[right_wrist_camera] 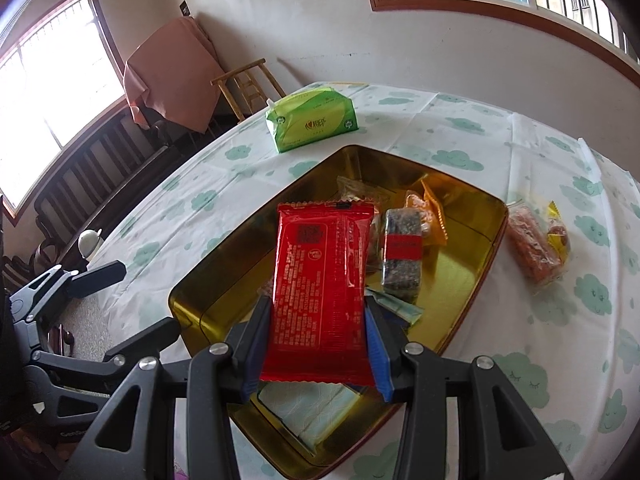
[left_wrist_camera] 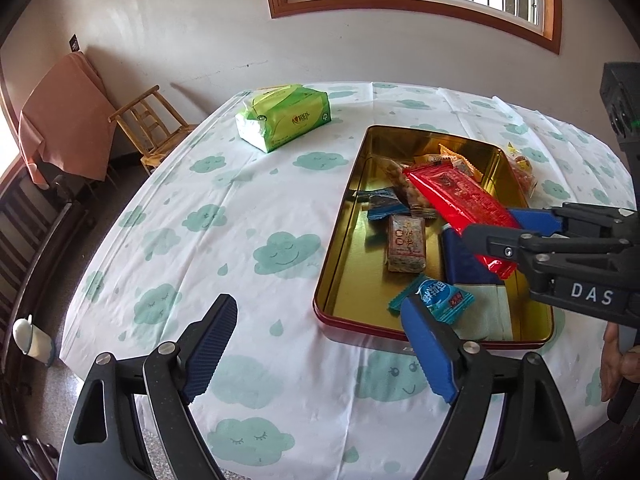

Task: Organize snacks
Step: 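Lower the red bar into the tin and open the right gripper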

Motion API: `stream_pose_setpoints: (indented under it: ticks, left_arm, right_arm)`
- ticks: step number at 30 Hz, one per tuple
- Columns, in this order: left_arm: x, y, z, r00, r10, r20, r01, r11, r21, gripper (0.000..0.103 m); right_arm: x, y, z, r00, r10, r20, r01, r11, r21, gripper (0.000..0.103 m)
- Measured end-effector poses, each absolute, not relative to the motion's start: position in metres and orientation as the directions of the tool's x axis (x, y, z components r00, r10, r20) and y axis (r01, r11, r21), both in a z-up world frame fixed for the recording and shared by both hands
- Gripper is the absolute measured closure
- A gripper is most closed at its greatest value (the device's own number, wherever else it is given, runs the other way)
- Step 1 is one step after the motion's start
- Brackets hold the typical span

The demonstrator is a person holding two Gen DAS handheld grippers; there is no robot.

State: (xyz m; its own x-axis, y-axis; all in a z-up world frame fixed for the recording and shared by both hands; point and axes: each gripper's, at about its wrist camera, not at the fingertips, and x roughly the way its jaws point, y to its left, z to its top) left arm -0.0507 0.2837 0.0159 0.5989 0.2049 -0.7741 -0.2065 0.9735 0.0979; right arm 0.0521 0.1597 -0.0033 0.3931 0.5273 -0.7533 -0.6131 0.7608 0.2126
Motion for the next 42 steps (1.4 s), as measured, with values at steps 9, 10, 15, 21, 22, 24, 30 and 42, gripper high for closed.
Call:
stream_pose_setpoints:
  ticks: [9, 10, 15, 21, 22, 24, 30, 42]
  left_arm:
    - [-0.051, 0.290, 0.014, 0.598, 0.205, -0.775, -0.210, 0.973, 0.095, 0.021]
    - [-0.051, 0.290, 0.014, 0.598, 0.204, -0.775, -0.210, 0.973, 0.093, 0.021]
    - [-0.052, 0.292, 0.012, 0.596, 0.201, -0.778, -0.211, 0.973, 0.089, 0.020]
    - [-0.052, 0.296, 0.009, 0.588, 0.199, -0.784, -0.214, 0.973, 0.087, 0.020]
    - [-0.052, 0.296, 0.008, 0.587, 0.200, -0.785, -0.214, 0.973, 0.087, 0.020]
    - [-0.051, 0.297, 0.007, 0.584, 0.200, -0.787, -0.214, 0.973, 0.088, 0.020]
    - [-0.051, 0.297, 0.005, 0.578, 0.201, -0.791, -0.213, 0.973, 0.092, 0.020]
    - [-0.051, 0.301, 0.010, 0.588, 0.196, -0.785, -0.218, 0.973, 0.080, 0.019]
  right_arm:
    - [0.056, 0.167, -0.011, 0.382, 0.514, -0.768, -0.607, 0.766, 0.210, 0.059]
    - [0.057, 0.167, -0.012, 0.380, 0.514, -0.769, -0.606, 0.766, 0.212, 0.059]
    - [0.058, 0.171, -0.015, 0.375, 0.507, -0.776, -0.607, 0.767, 0.208, 0.058]
    - [0.061, 0.172, -0.019, 0.373, 0.501, -0.781, -0.598, 0.773, 0.211, 0.058]
    - [0.060, 0.172, -0.019, 0.372, 0.500, -0.782, -0.599, 0.773, 0.209, 0.057]
    - [0.061, 0.173, -0.019, 0.370, 0.497, -0.785, -0.600, 0.773, 0.207, 0.056]
    - [0.062, 0.167, -0.013, 0.386, 0.522, -0.761, -0.586, 0.775, 0.235, 0.056]
    - [0.082, 0.043, 0.001, 0.599, 0.398, -0.695, -0.343, 0.911, 0.227, 0.056]
